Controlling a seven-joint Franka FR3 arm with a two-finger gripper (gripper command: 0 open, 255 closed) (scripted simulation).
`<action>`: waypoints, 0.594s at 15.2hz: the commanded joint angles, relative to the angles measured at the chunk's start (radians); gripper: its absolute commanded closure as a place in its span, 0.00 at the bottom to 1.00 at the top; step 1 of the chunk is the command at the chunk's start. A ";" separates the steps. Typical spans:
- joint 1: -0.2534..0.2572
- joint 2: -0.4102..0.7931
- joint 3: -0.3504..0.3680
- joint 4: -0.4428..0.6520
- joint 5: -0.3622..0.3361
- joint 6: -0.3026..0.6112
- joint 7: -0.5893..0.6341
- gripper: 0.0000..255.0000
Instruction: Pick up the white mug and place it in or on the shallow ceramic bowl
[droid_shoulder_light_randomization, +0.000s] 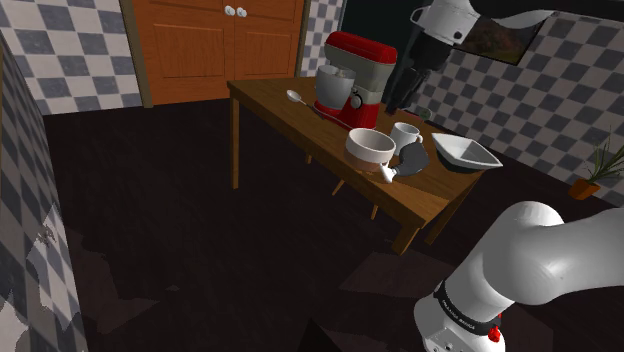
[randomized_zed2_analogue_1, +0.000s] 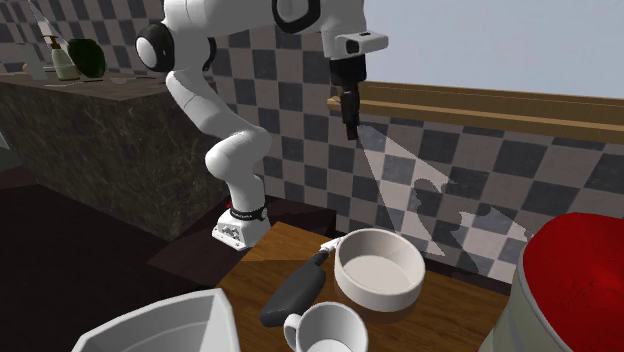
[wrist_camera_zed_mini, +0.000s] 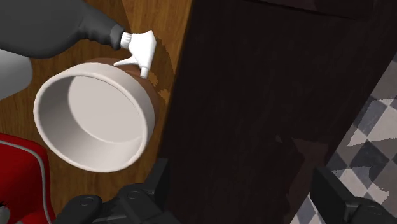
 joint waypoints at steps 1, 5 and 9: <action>-0.013 0.027 -0.034 -0.010 -0.019 0.032 -0.033 0.00; -0.039 0.093 -0.107 -0.012 -0.054 0.092 -0.104 0.00; -0.061 0.175 -0.182 0.002 -0.079 0.153 -0.174 0.00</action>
